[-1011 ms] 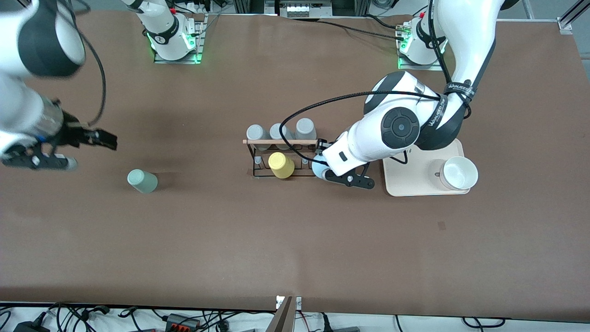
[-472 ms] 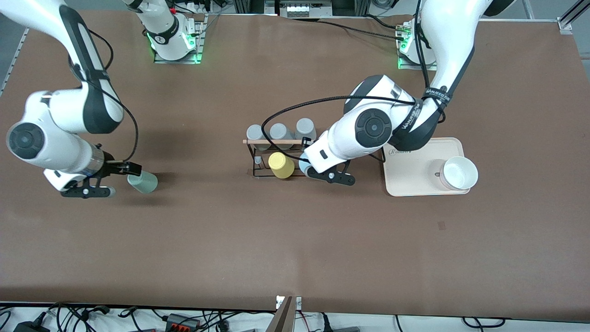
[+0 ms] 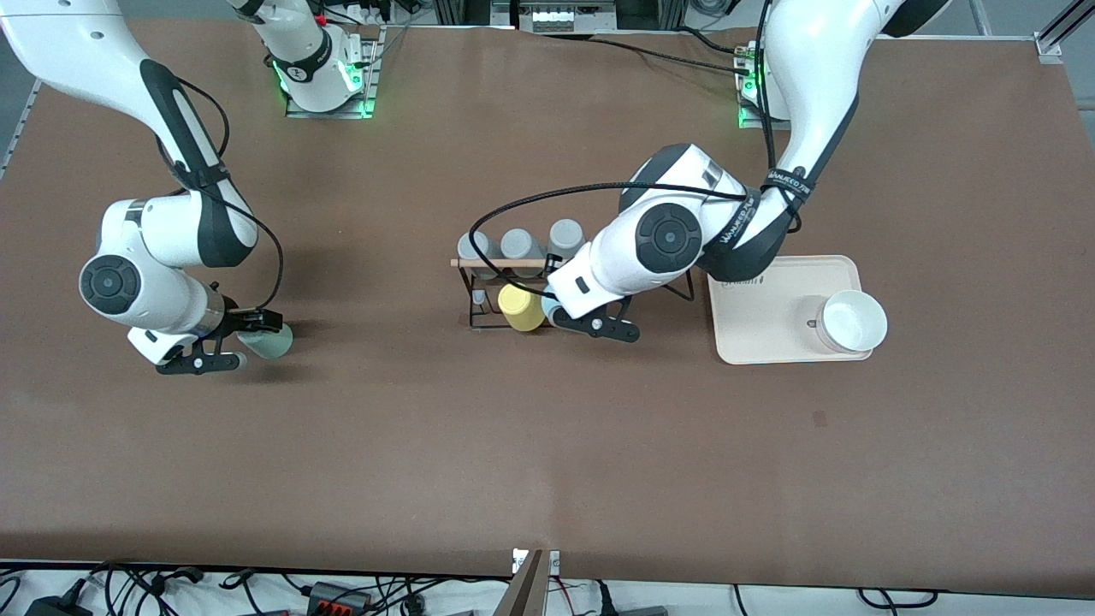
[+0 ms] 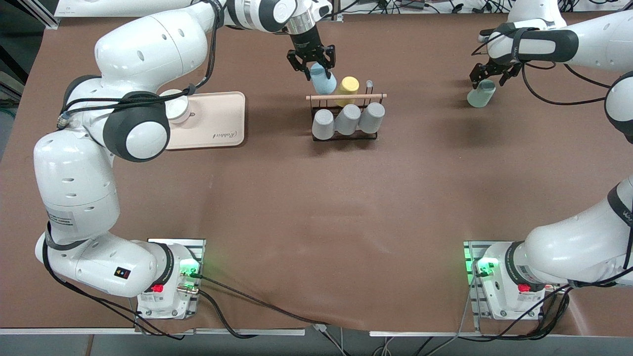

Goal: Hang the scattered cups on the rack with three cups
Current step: 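Grasp the teal cup with the right gripper while the left gripper releases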

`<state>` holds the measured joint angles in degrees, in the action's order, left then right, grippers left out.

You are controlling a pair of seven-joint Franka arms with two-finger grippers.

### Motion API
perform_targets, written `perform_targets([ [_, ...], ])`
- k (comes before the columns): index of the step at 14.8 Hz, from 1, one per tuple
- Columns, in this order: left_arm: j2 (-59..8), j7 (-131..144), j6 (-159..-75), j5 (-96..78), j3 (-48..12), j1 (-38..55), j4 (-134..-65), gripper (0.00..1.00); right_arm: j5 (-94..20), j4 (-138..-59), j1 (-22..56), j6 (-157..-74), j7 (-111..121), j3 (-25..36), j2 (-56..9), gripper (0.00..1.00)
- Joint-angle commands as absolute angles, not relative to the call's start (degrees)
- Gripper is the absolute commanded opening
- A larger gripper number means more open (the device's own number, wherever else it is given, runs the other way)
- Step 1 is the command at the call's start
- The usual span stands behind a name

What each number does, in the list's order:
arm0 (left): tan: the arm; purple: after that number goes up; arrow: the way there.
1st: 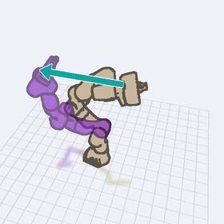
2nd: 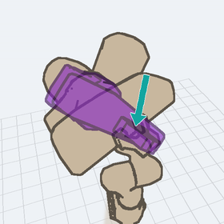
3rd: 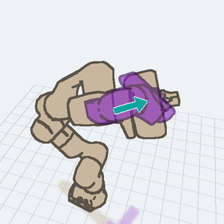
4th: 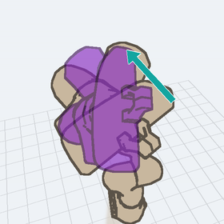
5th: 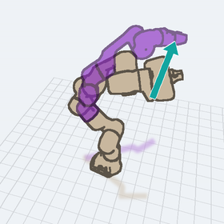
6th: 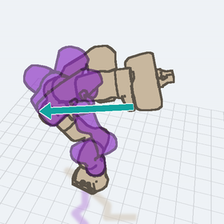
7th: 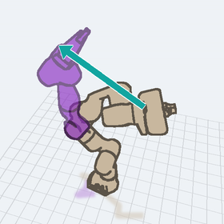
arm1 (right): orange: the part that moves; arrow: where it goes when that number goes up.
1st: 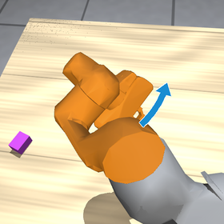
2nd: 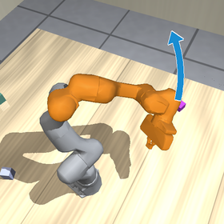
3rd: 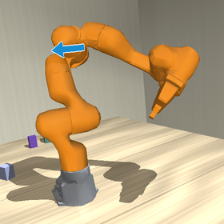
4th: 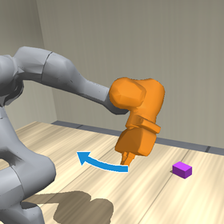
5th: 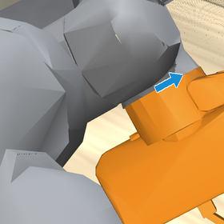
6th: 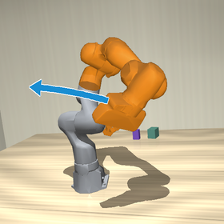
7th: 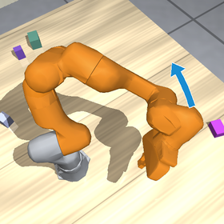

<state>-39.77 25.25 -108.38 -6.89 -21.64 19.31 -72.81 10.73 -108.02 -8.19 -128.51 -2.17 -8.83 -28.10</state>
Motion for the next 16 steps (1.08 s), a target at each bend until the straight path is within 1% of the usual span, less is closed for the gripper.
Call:
perform_targets([
  [1,-40.1,25.0,-109.0,-6.1,-21.0,19.8,-73.3,0.07,11.7,-109.2,-9.1,-129.4,-1.2,-9.2,-27.7,0.96],
  [2,-40.2,24.8,-109.0,-4.2,-21.2,19.9,-73.4,0.07,11.7,-109.1,-9.1,-129.2,-1.2,-9.2,-27.8,0.80],
  [3,-40.6,24.8,-109.0,-2.5,-21.2,20.3,-73.4,0.08,11.7,-109.0,-9.1,-129.1,-1.1,-9.2,-27.8,0.67],
  [4,-41.0,24.8,-109.1,-1.9,-21.2,21.0,-73.4,0.13,11.7,-108.8,-9.1,-129.1,-1.1,-9.2,-27.8,0.57],
  [5,-41.0,25.3,-109.1,-1.9,-21.2,21.0,-73.4,0.29,11.7,-108.6,-9.1,-129.1,-1.1,-9.2,-27.8,0.48],
  [6,-41.0,24.7,-108.9,-1.8,-21.1,20.7,-73.4,0.99,11.7,-108.5,-9.1,-128.9,-1.1,-9.2,-27.8,0.42],
  [7,-40.7,24.5,-108.5,-1.8,-21.1,20.2,-73.3,1.00,11.7,-108.2,-9.1,-128.8,-1.0,-9.3,-27.6,0.38],
  [9,-39.2,24.8,-106.7,-1.8,-21.0,19.0,-72.8,1.00,11.7,-105.5,-8.4,-128.2,-1.3,-9.6,-27.0,0.35],
  [10,-37.4,24.8,-104.4,-1.8,-21.1,17.6,-72.7,1.00,11.5,-103.6,-7.8,-126.4,-1.6,-9.7,-26.6,0.35],
  [12,-32.8,23.2,-99.3,-1.9,-21.4,12.9,-72.7,1.00,10.9,-97.8,-5.5,-120.0,-2.2,-9.8,-26.5,0.35],
  [16,-23.3,11.8,-86.9,-1.9,-21.6,-0.2,-72.4,1.00,10.2,-87.6,-0.9,-107.6,-7.9,-9.8,-26.5,0.35],
])
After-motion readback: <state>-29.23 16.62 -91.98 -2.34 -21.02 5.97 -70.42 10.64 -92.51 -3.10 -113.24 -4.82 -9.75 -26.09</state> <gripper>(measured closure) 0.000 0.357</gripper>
